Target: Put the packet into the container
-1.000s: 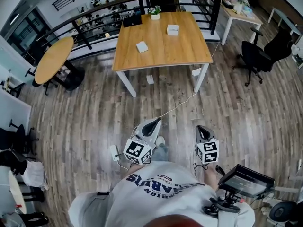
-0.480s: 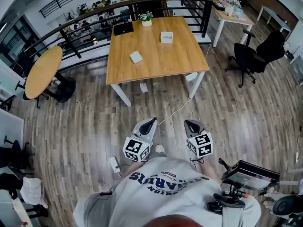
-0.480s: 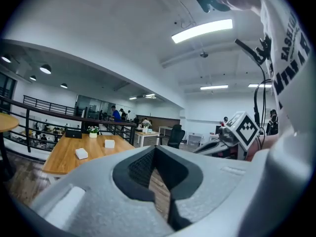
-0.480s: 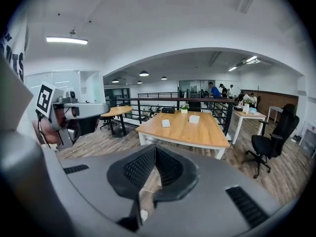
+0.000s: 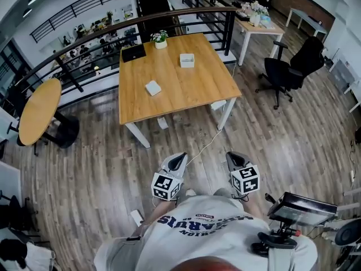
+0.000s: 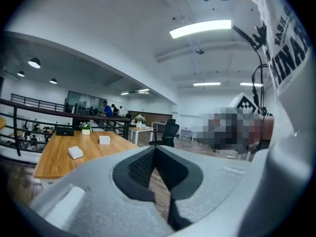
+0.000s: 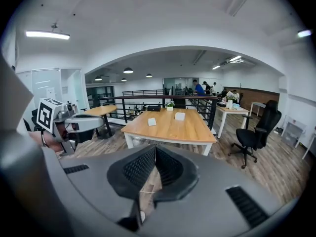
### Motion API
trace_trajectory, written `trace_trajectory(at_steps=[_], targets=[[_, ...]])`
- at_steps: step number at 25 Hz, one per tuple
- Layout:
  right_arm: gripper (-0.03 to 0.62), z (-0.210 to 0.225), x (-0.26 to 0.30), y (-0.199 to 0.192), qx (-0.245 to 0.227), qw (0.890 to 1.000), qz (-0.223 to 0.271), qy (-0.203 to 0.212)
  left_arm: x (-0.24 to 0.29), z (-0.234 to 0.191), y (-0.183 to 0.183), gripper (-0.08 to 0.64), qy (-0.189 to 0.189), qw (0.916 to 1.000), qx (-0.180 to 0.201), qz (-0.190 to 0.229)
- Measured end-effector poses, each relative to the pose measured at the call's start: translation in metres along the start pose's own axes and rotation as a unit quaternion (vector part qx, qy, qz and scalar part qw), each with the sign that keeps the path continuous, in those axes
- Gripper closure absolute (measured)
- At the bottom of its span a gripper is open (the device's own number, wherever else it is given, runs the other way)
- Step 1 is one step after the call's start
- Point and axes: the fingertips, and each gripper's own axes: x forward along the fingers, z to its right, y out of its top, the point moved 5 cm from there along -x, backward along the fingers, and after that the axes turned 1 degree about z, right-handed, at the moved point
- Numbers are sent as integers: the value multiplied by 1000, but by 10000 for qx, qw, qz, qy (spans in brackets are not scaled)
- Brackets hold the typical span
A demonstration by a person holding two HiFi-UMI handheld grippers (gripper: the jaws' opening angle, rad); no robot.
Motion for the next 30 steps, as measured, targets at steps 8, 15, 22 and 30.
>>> trace_trajectory(at_steps=[8, 15, 22, 30], targets=[[583, -10, 4, -34, 138, 9984, -542, -42, -5, -6, -47, 561, -104, 9991, -167, -371], [583, -21, 50, 3, -355, 9975, -388, 464, -5, -8, -47, 560, -27, 9988, -307, -385], [583, -16, 103, 19, -547, 9910, -376, 1158, 6, -38, -56, 560, 561, 9961, -373, -564], [583, 73, 159, 75, -761, 9932, 107, 877, 72, -93, -19, 560, 1366, 9865, -898, -26]])
